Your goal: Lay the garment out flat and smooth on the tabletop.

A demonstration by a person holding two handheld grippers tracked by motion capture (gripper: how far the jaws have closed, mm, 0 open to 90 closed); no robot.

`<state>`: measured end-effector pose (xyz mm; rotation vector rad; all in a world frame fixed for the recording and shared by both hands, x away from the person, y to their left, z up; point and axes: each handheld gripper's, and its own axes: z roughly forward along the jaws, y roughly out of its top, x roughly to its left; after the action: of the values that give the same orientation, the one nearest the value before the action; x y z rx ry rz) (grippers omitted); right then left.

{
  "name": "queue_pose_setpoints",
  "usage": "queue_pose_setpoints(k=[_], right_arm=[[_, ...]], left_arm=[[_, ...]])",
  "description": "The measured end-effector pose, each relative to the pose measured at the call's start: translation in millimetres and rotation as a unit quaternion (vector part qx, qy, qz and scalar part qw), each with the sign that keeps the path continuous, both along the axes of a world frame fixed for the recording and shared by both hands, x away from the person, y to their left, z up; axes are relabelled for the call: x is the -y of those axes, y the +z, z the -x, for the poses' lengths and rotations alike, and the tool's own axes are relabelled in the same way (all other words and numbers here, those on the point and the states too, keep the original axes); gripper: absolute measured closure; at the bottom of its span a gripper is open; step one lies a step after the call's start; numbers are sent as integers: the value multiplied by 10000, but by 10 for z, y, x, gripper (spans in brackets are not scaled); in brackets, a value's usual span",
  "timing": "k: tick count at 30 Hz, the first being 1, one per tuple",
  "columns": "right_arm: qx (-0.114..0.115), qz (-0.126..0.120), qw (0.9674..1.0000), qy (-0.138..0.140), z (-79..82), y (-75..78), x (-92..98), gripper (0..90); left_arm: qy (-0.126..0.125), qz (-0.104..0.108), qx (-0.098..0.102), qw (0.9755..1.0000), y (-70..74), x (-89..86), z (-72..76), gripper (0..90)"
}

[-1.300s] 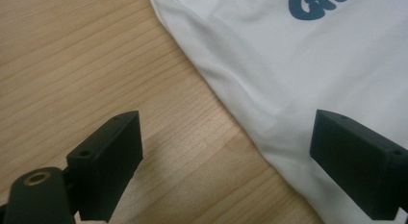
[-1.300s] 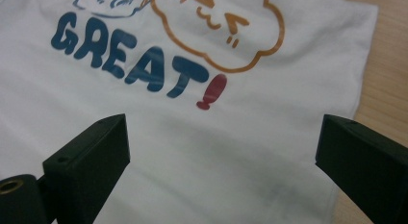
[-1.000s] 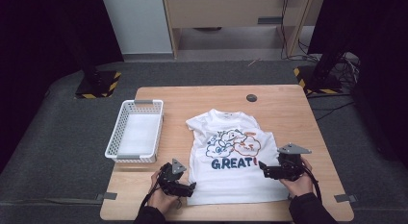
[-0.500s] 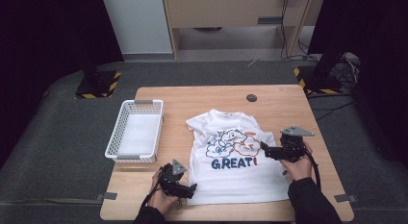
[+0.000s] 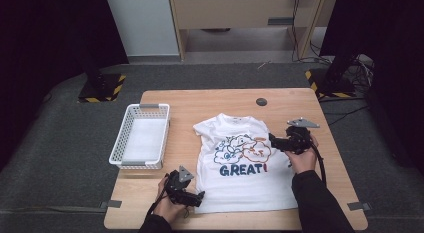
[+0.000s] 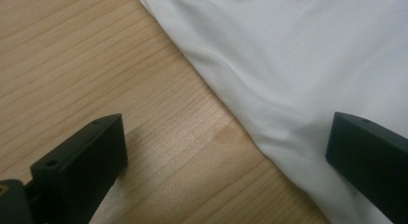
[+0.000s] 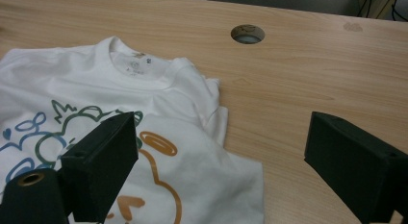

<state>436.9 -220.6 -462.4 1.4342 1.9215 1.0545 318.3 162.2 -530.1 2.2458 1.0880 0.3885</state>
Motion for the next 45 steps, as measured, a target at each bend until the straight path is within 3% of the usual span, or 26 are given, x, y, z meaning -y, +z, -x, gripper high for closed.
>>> queue_pose_setpoints(k=[15, 23, 29, 37, 45], right_arm=[[-200, 195, 9996, -76, -418, -133, -74, 200], [-453, 153, 9987, -158, -657, -373, -94, 256], [-558, 76, 9983, -115, -750, -480, -162, 289], [-729, 218, 9970, -148, -813, -600, -246, 439], [-802, 160, 9966, -117, -836, -662, -256, 608]], left_arm=[[-19, -3, 4, 10000, -1, 0, 1, 0], [-34, -5, 5, 10000, -1, 1, -1, 0], [-49, -4, 9, 10000, -1, 3, -2, 0], [-42, 15, 17, 10000, -4, 7, -1, 0], [-44, 18, 19, 10000, -4, 9, 0, 0]])
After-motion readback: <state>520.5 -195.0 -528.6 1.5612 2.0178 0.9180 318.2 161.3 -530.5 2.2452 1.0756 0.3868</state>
